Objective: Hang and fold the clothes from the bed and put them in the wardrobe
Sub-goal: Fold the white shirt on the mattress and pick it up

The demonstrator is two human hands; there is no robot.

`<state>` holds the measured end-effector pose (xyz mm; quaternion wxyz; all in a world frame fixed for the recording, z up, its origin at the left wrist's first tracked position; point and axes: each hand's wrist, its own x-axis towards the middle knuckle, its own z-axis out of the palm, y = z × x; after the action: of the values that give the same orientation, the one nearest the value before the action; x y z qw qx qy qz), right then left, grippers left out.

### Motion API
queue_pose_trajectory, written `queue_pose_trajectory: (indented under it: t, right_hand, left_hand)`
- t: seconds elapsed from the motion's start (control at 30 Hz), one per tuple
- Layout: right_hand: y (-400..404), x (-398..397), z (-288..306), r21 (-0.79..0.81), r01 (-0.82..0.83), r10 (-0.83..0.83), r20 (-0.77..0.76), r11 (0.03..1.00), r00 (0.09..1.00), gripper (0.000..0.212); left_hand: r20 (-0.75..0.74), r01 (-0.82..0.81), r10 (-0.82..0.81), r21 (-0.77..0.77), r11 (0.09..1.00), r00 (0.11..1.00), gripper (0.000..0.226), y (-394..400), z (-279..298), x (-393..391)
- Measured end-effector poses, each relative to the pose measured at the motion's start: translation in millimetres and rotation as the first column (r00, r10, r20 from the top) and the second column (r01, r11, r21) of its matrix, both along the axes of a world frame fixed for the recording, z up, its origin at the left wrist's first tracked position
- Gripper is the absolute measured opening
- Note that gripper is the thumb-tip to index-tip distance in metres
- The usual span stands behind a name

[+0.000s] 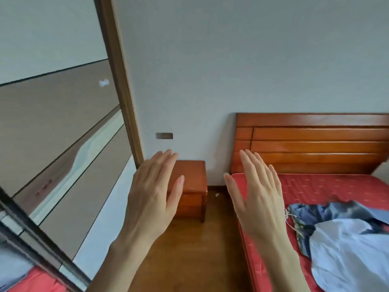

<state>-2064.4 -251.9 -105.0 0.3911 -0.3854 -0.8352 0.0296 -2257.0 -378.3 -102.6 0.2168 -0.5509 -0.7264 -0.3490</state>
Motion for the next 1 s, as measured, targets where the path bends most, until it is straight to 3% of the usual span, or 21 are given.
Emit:
queue_pose_trajectory:
  t: [0.27, 0.5, 0.8, 1.0]
  right_hand:
    - [61, 141, -47, -0.118, 0.258, -0.263, -0.031, 0.959, 0.964, 0.065]
    - [78, 230, -81, -0.197, 0.435, -0.449, -0.031, 0.879, 0.893, 0.060]
    - [93, 296, -117, -0.245, 0.640, -0.663, -0.018, 0.728, 0.748, 0.058]
    - [126, 297, -135, -0.318, 0.719, -0.757, 0.008, 0.618, 0.653, 0.062]
  left_hand:
    - [0.062, 0.207, -0.204, -0.049, 0.977, 0.977, 0.054, 104, -46, 94]
    - [0.093, 0.417, -0.408, -0.129, 0.900, 0.908, 0.051, 172, -81, 179]
    - [0.137, 0.650, -0.636, -0.199, 0.733, 0.759, 0.048, 262, -117, 246]
    - [0.158, 0.771, -0.761, -0.249, 0.586, 0.629, 0.049, 337, -142, 259]
